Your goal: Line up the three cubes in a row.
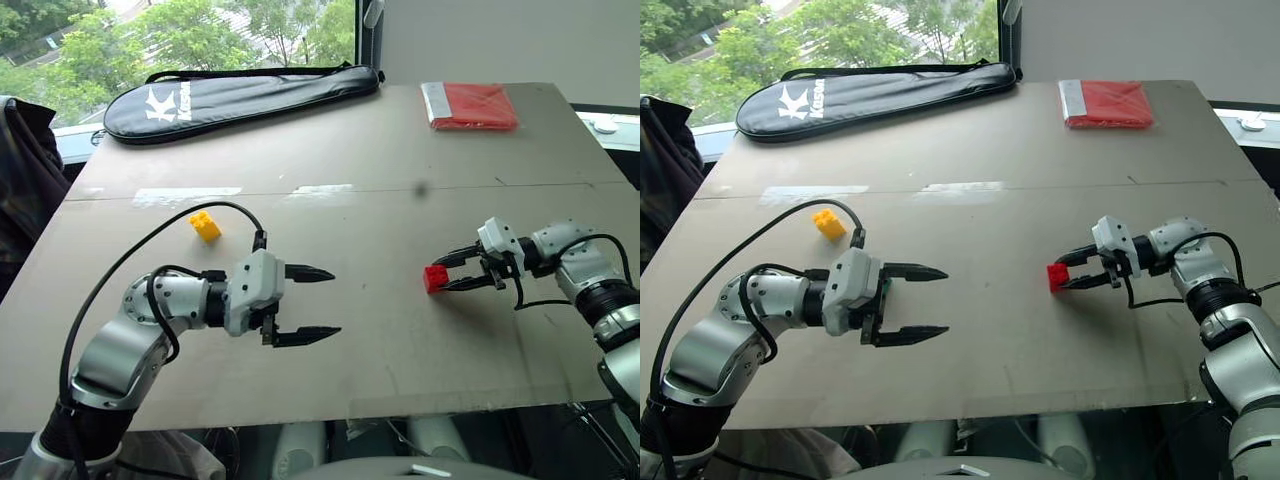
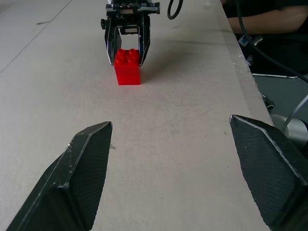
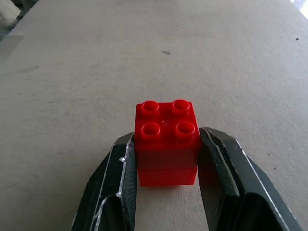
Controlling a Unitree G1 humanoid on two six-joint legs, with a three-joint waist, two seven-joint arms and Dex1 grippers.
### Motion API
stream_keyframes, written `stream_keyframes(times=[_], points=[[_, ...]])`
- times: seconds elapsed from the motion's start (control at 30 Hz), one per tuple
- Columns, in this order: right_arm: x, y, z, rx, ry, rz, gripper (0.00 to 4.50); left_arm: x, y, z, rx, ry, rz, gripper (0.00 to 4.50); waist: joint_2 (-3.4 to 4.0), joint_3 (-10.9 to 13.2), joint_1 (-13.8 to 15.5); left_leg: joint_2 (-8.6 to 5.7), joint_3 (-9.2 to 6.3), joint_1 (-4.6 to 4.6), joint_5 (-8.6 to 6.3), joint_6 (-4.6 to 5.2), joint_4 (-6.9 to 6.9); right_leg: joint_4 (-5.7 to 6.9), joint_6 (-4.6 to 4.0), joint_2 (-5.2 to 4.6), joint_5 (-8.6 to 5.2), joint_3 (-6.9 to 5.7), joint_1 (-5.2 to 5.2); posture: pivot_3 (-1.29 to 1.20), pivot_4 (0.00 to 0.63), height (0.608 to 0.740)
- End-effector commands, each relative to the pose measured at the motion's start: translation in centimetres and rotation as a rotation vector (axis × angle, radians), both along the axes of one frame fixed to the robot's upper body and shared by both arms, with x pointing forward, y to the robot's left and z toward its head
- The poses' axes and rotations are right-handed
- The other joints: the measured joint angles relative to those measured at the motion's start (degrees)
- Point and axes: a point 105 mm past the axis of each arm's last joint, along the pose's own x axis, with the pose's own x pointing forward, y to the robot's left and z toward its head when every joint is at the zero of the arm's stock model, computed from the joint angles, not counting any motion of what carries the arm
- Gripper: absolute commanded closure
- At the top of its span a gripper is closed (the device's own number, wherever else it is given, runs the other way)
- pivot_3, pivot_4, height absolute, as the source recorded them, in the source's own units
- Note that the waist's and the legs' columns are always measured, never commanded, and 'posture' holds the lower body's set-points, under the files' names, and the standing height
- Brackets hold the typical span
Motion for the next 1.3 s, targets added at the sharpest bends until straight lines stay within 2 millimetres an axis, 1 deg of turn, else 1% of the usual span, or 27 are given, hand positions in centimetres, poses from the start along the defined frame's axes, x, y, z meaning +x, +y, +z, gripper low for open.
stream_keyframes(times=[0.03,0.3,0.37,0.4,0.5,0.53,0.7,0.77,0.87,0.9,0.97,1.03,1.1,1.13,1.2,1.23,1.27,1.3], points=[[-0.1,-0.1,-0.2,-0.017,0.014,0.035,3.26,-0.2,-0.1,0.5,-0.005,-0.033,-0.010,0.49,0.00,0.00,-0.01,0.00,0.01,0.02,0.00,0.00,0.00,0.02,0.00,0.00,0.00,0.00,0.00,0.00,0.150,0.708],[-0.1,0.0,-0.2,-0.015,0.025,0.036,3.26,0.2,-0.1,0.2,-0.007,-0.037,0.022,0.49,0.00,0.00,-0.01,0.01,0.01,0.05,0.00,0.00,0.01,0.08,-0.01,0.00,0.00,0.00,0.00,0.00,0.150,0.708],[-0.1,-0.1,-0.2,-0.027,0.015,0.038,2.23,0.4,0.0,0.1,-0.001,-0.039,0.037,0.49,0.00,0.00,0.00,0.01,0.00,0.05,0.00,0.00,0.01,0.08,0.00,0.00,0.01,0.00,0.00,0.00,0.150,0.708],[0.0,-0.2,-0.2,-0.027,0.016,0.036,1.94,0.5,-0.1,0.0,-0.002,-0.040,0.042,0.49,0.00,0.00,0.03,0.01,0.01,0.04,0.00,0.00,0.01,0.08,0.00,0.00,0.01,0.00,0.00,0.00,0.150,0.708],[0.1,-0.3,-0.2,-0.030,0.013,0.027,0.44,0.7,-0.2,0.0,-0.001,-0.042,0.052,0.49,0.02,0.03,0.06,0.00,0.01,0.00,0.00,0.00,0.01,0.07,0.01,-0.01,0.02,0.00,-0.03,0.00,0.150,0.708],[0.1,-0.4,-0.2,-0.032,0.015,0.023,0.08,0.7,-0.3,0.0,-0.001,-0.043,0.053,0.49,0.02,0.03,0.07,0.00,0.01,-0.01,0.00,0.00,0.01,0.07,0.02,-0.01,0.02,0.00,-0.03,0.00,0.150,0.708],[0.4,-0.9,0.0,-0.042,0.011,-0.002,0.03,0.8,-0.5,0.0,-0.007,-0.047,0.051,0.49,0.01,0.04,0.05,0.00,0.01,-0.04,0.00,0.00,0.01,0.05,0.03,-0.01,0.03,0.00,-0.04,0.00,0.150,0.708],[0.5,-1.4,0.3,-0.041,-0.004,-0.017,0.03,0.6,-0.3,0.1,-0.022,-0.050,0.066,0.49,0.01,0.04,0.05,0.00,0.00,-0.03,0.00,0.00,0.01,0.05,0.03,-0.01,0.03,0.00,-0.04,0.00,0.150,0.708],[0.3,-2.3,1.5,0.015,-0.028,-0.044,0.03,0.0,0.1,0.9,-0.107,-0.049,0.145,0.49,0.08,0.11,0.02,0.01,-0.01,-0.03,0.00,0.00,0.01,0.06,0.03,-0.03,0.03,0.02,-0.06,0.00,0.150,0.708],[0.1,-2.6,2.0,0.037,-0.041,-0.049,0.03,-0.2,0.3,1.4,-0.163,-0.060,0.199,0.49,0.07,0.12,0.07,0.03,-0.06,-0.05,0.00,0.00,0.01,0.05,0.04,-0.06,0.03,0.03,-0.10,0.00,0.150,0.708],[-0.4,-3.2,3.0,0.096,-0.050,-0.064,0.03,-1.6,0.9,2.1,-0.299,-0.034,0.318,0.49,0.07,0.12,0.07,0.08,-0.27,-0.14,-0.01,-0.01,-0.01,-0.02,0.05,-0.13,0.03,0.02,-0.17,0.00,0.150,0.708],[-1.2,-3.5,4.5,0.184,-0.058,-0.065,0.03,-2.7,2.5,2.0,-0.392,-0.032,0.494,0.49,0.03,0.14,-0.14,0.12,-0.30,-0.17,-0.02,0.00,-0.02,-0.03,0.06,-0.24,0.04,-0.02,-0.19,0.00,0.150,0.708],[-1.9,-3.6,5.3,0.233,-0.051,-0.057,0.03,-3.0,4.1,1.7,-0.419,-0.047,0.630,0.49,0.04,0.15,0.06,0.10,-0.29,-0.16,-0.05,0.03,-0.05,-0.06,0.08,-0.38,0.03,-0.01,-0.19,0.00,0.150,0.708],[-2.1,-3.6,5.4,0.244,-0.044,-0.054,0.03,-3.1,4.5,1.6,-0.420,-0.055,0.669,0.49,0.03,0.17,0.21,0.06,-0.31,-0.17,-0.06,0.03,-0.07,-0.08,0.08,-0.40,0.03,-0.06,-0.19,0.00,0.150,0.708],[-3.1,-3.6,5.8,0.281,-0.037,-0.039,0.03,-2.7,7.1,0.2,-0.373,-0.082,0.851,0.49,0.04,0.18,0.60,-0.01,-0.37,-0.17,-0.04,0.04,-0.06,-0.05,-0.12,-0.31,-0.07,-0.14,-0.16,0.00,0.150,0.708],[-3.4,-3.6,5.9,0.293,-0.036,-0.036,0.03,-2.6,7.9,-0.3,-0.356,-0.085,0.903,0.49,0.03,0.19,0.64,-0.05,-0.34,-0.07,-0.02,0.03,0.00,-0.02,-0.19,-0.25,-0.11,-0.16,-0.01,0.00,0.150,0.708],[-3.7,-3.6,5.9,0.301,-0.032,-0.034,0.03,-2.4,8.6,-1.3,-0.294,-0.097,0.952,0.49,0.03,0.19,0.72,-0.06,-0.33,0.06,-0.02,0.03,0.04,-0.01,-0.18,-0.23,-0.12,-0.18,0.12,0.00,0.150,0.708],[-3.8,-3.6,5.9,0.304,-0.030,-0.035,0.03,-2.3,8.8,-2.0,-0.252,-0.107,0.972,0.49,0.03,0.19,0.75,-0.07,-0.28,0.12,-0.01,0.03,0.09,-0.02,-0.09,-0.19,-0.17,-0.19,0.21,0.00,0.150,0.708]])
